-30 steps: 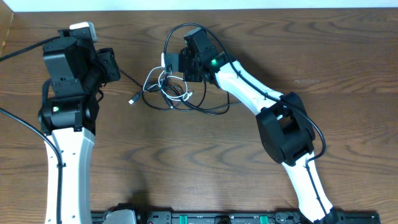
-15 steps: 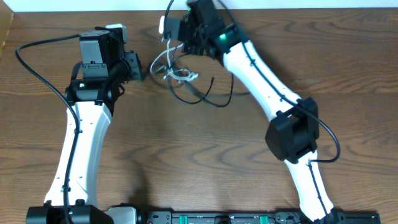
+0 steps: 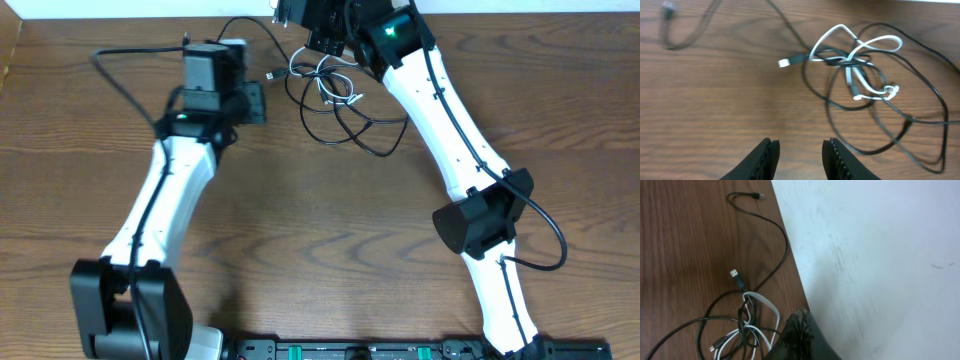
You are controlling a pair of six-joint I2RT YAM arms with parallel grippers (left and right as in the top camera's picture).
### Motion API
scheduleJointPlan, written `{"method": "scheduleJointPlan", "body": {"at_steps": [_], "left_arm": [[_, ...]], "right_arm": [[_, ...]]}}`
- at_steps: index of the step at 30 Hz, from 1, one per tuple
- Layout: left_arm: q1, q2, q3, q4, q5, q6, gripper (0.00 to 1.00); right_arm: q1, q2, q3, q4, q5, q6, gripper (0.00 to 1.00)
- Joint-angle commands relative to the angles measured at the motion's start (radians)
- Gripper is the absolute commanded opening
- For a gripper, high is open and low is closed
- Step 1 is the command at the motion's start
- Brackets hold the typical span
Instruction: Untangle cables
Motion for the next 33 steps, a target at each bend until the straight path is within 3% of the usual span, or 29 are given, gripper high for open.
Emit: {"method": "scheduleJointPlan", "body": {"at_steps": [1, 10, 18, 33], "left_arm": [[-0.014, 0.004, 0.016, 0.029, -0.047, -0.035, 0.34], [0.004, -0.05, 0.018, 0.049, -0.054, -0.034, 0.39], [0.004, -0.202, 0.019, 0.049, -0.054, -0.033, 0.49], [0.004, -0.322, 0.019, 0.028, -0.055, -0.03, 0.51]], "right_arm": [[0.005, -0.008, 0.051, -0.016, 0.001, 0.019, 0.01], [-0.044, -0.007, -0.032, -0.099, -0.03, -0.019, 0.36], [-0.058, -0.007, -0.259, -0.024, -0.079, -0.018, 0.4], [-0.057, -0.006, -0.493, 0.072, -0.101, -0.019, 0.46]]}}
